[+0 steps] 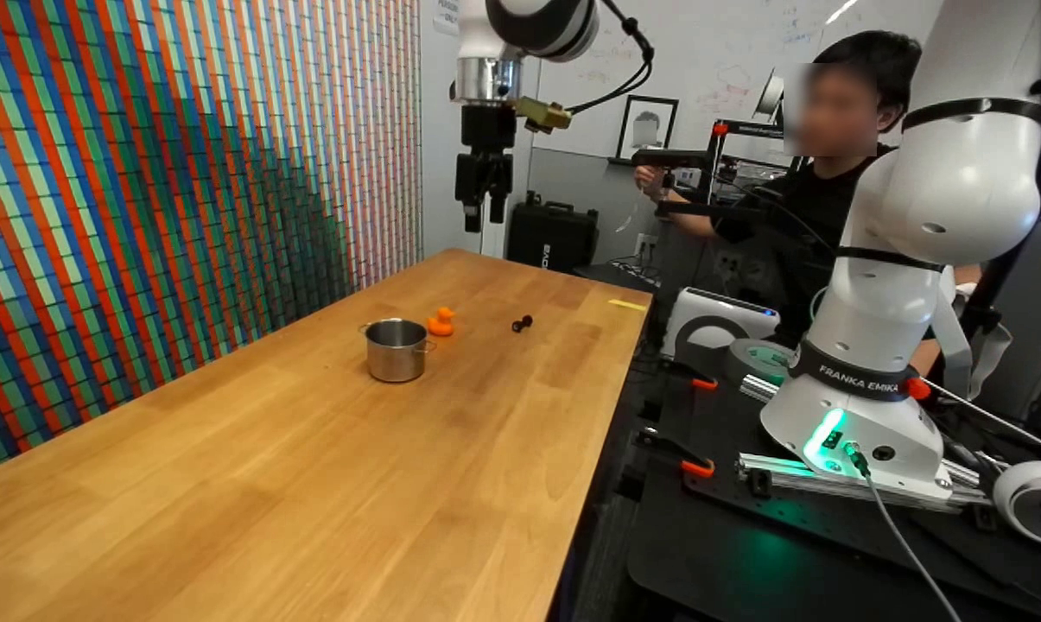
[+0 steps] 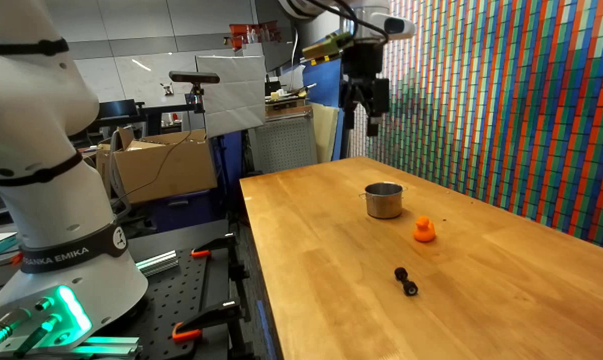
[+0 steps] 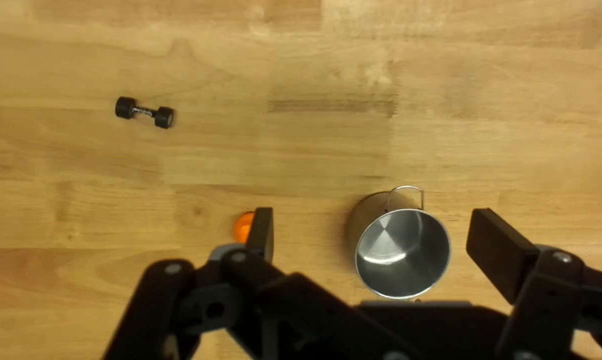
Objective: Put the orange object in the silver pot
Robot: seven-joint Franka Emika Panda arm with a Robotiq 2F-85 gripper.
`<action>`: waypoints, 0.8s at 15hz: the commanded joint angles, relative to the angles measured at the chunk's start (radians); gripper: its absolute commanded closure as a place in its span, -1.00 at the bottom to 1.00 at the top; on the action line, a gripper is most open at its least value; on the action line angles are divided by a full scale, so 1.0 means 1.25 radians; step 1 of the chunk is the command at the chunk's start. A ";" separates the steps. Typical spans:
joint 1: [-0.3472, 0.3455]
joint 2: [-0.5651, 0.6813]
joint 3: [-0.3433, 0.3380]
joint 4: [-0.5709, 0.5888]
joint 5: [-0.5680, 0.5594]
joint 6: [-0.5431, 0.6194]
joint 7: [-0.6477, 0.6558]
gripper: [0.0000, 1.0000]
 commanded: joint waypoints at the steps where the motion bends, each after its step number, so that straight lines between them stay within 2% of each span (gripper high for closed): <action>1: -0.007 0.181 -0.016 0.146 -0.018 0.024 -0.081 -1.00; 7: -0.007 0.367 -0.021 0.293 -0.071 0.046 -0.138 -1.00; 12: -0.002 0.456 -0.037 0.322 -0.143 0.110 -0.131 -1.00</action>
